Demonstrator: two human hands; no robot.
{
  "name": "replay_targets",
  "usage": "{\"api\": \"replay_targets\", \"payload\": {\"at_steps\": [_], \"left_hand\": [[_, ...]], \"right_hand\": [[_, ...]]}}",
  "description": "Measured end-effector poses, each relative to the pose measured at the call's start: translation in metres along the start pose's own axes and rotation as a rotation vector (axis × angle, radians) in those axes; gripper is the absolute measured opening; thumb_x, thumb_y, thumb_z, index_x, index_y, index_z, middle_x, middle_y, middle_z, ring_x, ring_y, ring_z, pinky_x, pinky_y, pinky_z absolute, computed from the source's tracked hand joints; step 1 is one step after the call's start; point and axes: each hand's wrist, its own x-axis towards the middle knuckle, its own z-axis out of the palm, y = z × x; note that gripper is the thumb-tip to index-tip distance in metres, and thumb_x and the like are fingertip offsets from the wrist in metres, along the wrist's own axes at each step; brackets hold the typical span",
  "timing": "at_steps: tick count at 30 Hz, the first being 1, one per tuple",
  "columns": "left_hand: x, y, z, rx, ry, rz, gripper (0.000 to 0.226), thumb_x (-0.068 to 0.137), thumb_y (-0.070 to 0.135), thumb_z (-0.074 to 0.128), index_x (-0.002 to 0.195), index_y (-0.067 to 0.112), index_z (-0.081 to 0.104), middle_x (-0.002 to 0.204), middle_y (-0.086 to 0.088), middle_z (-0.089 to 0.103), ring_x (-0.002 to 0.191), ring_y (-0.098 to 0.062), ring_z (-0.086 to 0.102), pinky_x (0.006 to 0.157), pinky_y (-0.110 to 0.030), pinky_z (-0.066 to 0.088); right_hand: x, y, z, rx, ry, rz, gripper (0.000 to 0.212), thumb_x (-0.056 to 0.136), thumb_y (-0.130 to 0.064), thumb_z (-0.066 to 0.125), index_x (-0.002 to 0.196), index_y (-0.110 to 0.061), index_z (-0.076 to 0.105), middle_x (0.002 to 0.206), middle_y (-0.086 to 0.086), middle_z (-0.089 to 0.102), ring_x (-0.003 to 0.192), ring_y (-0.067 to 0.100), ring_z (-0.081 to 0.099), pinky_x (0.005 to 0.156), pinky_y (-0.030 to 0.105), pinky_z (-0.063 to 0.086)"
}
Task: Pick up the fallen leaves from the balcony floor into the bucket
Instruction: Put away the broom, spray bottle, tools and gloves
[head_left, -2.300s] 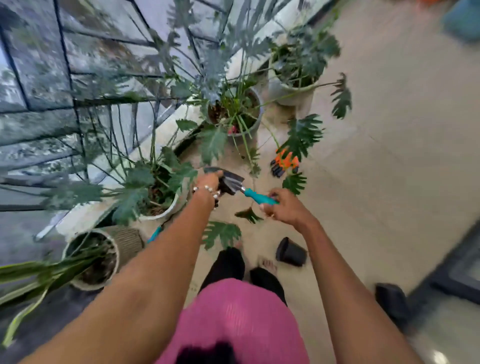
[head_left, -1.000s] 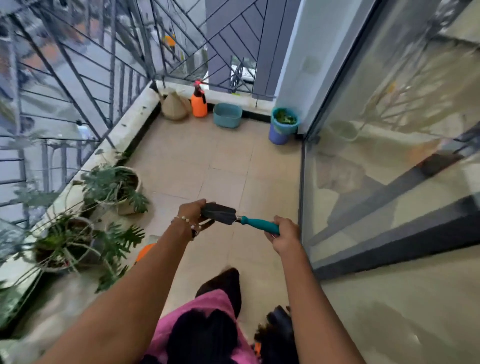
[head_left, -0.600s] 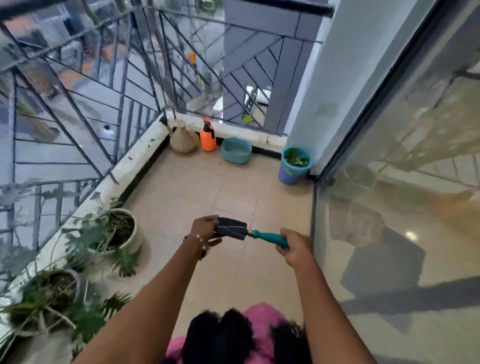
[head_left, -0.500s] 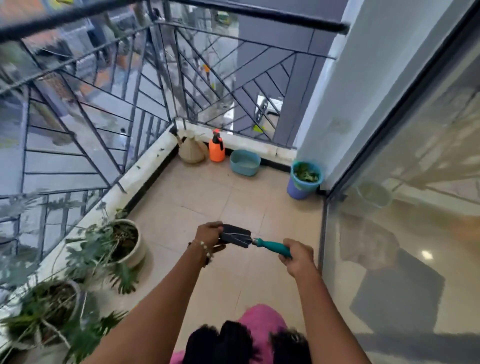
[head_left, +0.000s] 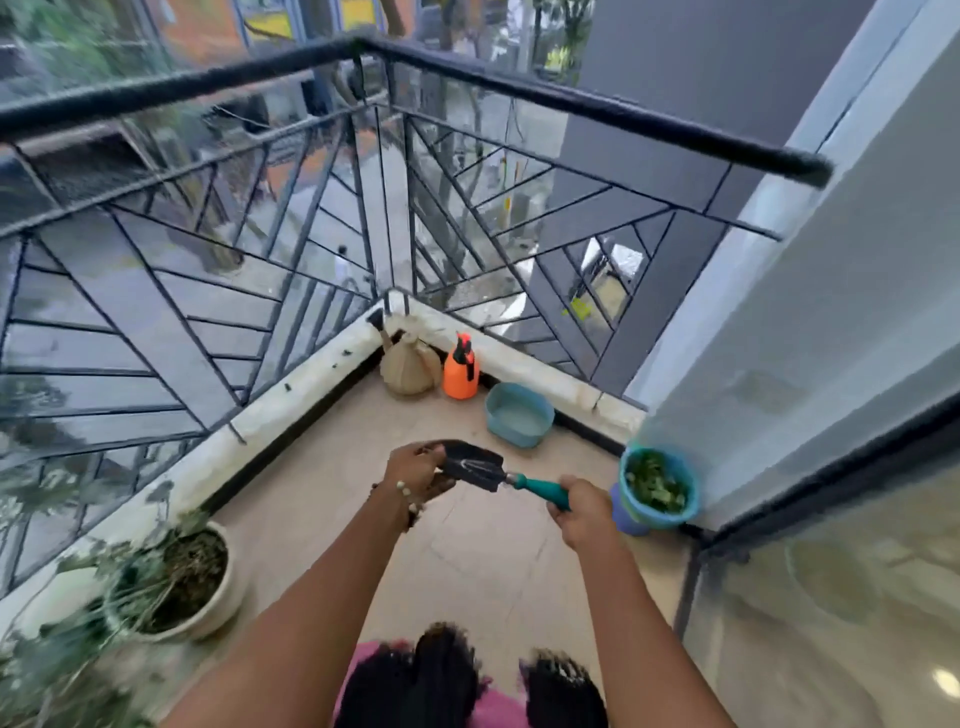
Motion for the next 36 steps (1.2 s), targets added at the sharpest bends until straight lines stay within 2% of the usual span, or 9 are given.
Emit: {"api": "replay_targets", "payload": {"at_steps": [2, 5, 10, 18, 21, 24, 29, 32, 36], "left_hand": [[0.025, 0.016, 0.021, -0.024, 0.003, -0.015, 0.01, 0.099, 0.005, 0.051, 0.101, 0.001, 0.06, 0.08, -0.015, 0.062, 0.059, -0.022, 0.059, 0.047, -0.022, 0.055], [0.068, 0.037, 0.051, -0.058, -0.002, -0.056, 0.007, 0.098, 0.007, 0.053, 0.094, 0.003, 0.056, 0.078, -0.014, 0.059, 0.051, -0.018, 0.057, 0.049, -0.025, 0.057], [0.153, 0.06, 0.099, -0.035, -0.008, -0.113, 0.006, 0.099, 0.007, 0.051, 0.096, 0.002, 0.054, 0.076, -0.014, 0.059, 0.046, -0.016, 0.061, 0.048, -0.024, 0.057], [0.298, 0.126, 0.179, 0.095, -0.076, -0.222, 0.015, 0.1, 0.007, 0.049, 0.112, 0.0, 0.052, 0.081, -0.016, 0.059, 0.054, -0.017, 0.059, 0.048, -0.023, 0.056], [0.349, 0.146, 0.209, 0.182, -0.096, -0.22, 0.014, 0.101, 0.006, 0.046, 0.113, 0.003, 0.053, 0.082, -0.013, 0.058, 0.049, -0.014, 0.058, 0.046, -0.022, 0.054], [0.388, 0.152, 0.234, 0.232, -0.069, -0.208, 0.013, 0.101, 0.003, 0.045, 0.11, 0.003, 0.055, 0.077, -0.011, 0.056, 0.045, -0.01, 0.057, 0.047, -0.022, 0.056], [0.459, 0.124, 0.265, 0.314, 0.0, -0.251, 0.019, 0.099, -0.001, 0.047, 0.115, -0.007, 0.055, 0.076, -0.013, 0.055, 0.033, -0.006, 0.051, 0.04, -0.021, 0.052], [0.507, 0.093, 0.278, 0.281, 0.067, -0.29, 0.01, 0.099, -0.005, 0.044, 0.096, 0.001, 0.051, 0.066, -0.012, 0.053, 0.03, -0.009, 0.048, 0.033, -0.017, 0.044], [0.574, 0.03, 0.285, 0.252, 0.131, -0.298, 0.024, 0.094, -0.011, 0.051, 0.083, 0.01, 0.05, 0.074, -0.013, 0.055, 0.047, -0.02, 0.053, 0.035, -0.019, 0.045]], "right_hand": [[0.024, -0.028, 0.017, 0.008, -0.003, 0.006, 0.013, 0.088, 0.001, 0.059, 0.085, -0.007, 0.05, 0.115, 0.019, 0.051, 0.1, 0.029, 0.054, 0.052, 0.031, 0.049], [0.057, -0.061, 0.036, 0.057, -0.052, 0.061, 0.019, 0.086, 0.002, 0.056, 0.104, -0.002, 0.052, 0.112, 0.021, 0.049, 0.097, 0.03, 0.056, 0.047, 0.025, 0.053], [0.124, -0.103, 0.075, 0.153, -0.069, 0.143, 0.03, 0.092, -0.001, 0.057, 0.121, -0.007, 0.054, 0.119, 0.019, 0.05, 0.103, 0.032, 0.057, 0.084, 0.036, 0.051], [0.241, -0.182, 0.153, 0.172, 0.041, 0.188, 0.008, 0.093, -0.001, 0.055, 0.096, -0.008, 0.058, 0.108, 0.018, 0.055, 0.078, 0.026, 0.06, 0.097, 0.042, 0.049], [0.288, -0.201, 0.18, 0.138, 0.079, 0.154, 0.008, 0.093, -0.003, 0.056, 0.093, -0.01, 0.059, 0.102, 0.019, 0.057, 0.06, 0.022, 0.056, 0.068, 0.03, 0.055], [0.331, -0.215, 0.199, 0.112, 0.08, 0.169, 0.019, 0.094, -0.002, 0.053, 0.111, -0.006, 0.061, 0.1, 0.022, 0.06, 0.051, 0.021, 0.052, 0.04, 0.019, 0.041], [0.412, -0.21, 0.217, 0.066, 0.054, 0.217, 0.021, 0.095, -0.003, 0.053, 0.111, -0.013, 0.062, 0.093, 0.017, 0.063, 0.043, 0.013, 0.055, 0.044, 0.019, 0.04], [0.472, -0.195, 0.226, 0.075, 0.036, 0.255, 0.014, 0.095, 0.0, 0.053, 0.102, -0.01, 0.059, 0.081, 0.016, 0.06, 0.047, 0.016, 0.05, 0.046, 0.021, 0.038], [0.561, -0.155, 0.239, 0.042, 0.091, 0.297, 0.02, 0.091, 0.01, 0.054, 0.085, -0.008, 0.06, 0.083, 0.02, 0.058, 0.035, 0.008, 0.05, 0.038, 0.016, 0.042]]}}
